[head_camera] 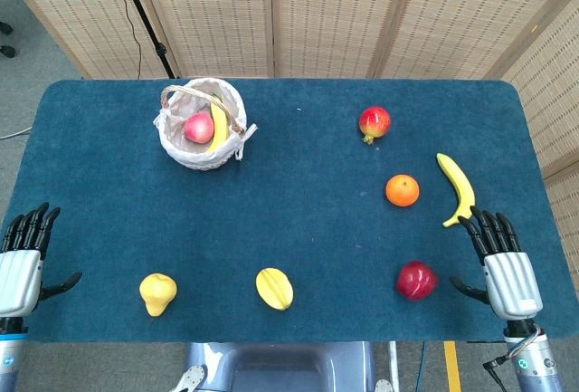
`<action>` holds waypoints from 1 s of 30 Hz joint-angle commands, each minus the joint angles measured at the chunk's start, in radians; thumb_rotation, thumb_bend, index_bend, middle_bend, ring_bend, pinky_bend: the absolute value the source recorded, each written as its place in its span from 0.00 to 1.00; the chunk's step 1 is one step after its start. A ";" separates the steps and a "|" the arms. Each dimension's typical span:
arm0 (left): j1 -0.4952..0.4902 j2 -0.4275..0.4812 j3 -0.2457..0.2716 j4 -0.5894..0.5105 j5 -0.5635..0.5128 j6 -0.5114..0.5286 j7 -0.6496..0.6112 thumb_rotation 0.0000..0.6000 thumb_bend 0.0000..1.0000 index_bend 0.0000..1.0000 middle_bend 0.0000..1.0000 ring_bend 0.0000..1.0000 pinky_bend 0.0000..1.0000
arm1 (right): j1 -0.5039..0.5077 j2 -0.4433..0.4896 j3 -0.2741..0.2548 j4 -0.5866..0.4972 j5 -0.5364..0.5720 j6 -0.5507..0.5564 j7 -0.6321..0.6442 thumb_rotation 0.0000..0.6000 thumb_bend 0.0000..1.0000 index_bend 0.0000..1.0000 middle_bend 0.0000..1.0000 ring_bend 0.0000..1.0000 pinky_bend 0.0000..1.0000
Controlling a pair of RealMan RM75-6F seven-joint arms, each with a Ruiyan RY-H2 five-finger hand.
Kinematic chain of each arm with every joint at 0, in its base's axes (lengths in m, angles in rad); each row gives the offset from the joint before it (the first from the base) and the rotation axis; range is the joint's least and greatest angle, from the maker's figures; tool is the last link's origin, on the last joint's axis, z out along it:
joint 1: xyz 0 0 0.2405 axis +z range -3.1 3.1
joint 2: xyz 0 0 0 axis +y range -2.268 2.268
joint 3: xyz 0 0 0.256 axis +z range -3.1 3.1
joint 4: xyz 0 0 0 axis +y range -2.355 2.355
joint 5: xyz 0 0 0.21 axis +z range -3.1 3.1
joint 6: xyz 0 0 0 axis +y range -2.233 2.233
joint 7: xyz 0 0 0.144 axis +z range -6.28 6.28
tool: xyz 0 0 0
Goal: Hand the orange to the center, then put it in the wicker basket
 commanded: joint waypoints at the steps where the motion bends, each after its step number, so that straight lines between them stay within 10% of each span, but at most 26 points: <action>1: 0.005 -0.004 -0.005 -0.001 -0.002 0.014 0.021 1.00 0.00 0.00 0.00 0.00 0.00 | -0.001 0.002 0.001 0.000 0.002 0.001 0.003 1.00 0.00 0.11 0.05 0.01 0.00; 30: 0.005 0.001 -0.012 0.003 -0.021 0.003 0.032 1.00 0.00 0.00 0.00 0.00 0.00 | 0.089 -0.048 0.030 0.029 0.042 -0.141 -0.027 1.00 0.00 0.11 0.04 0.00 0.00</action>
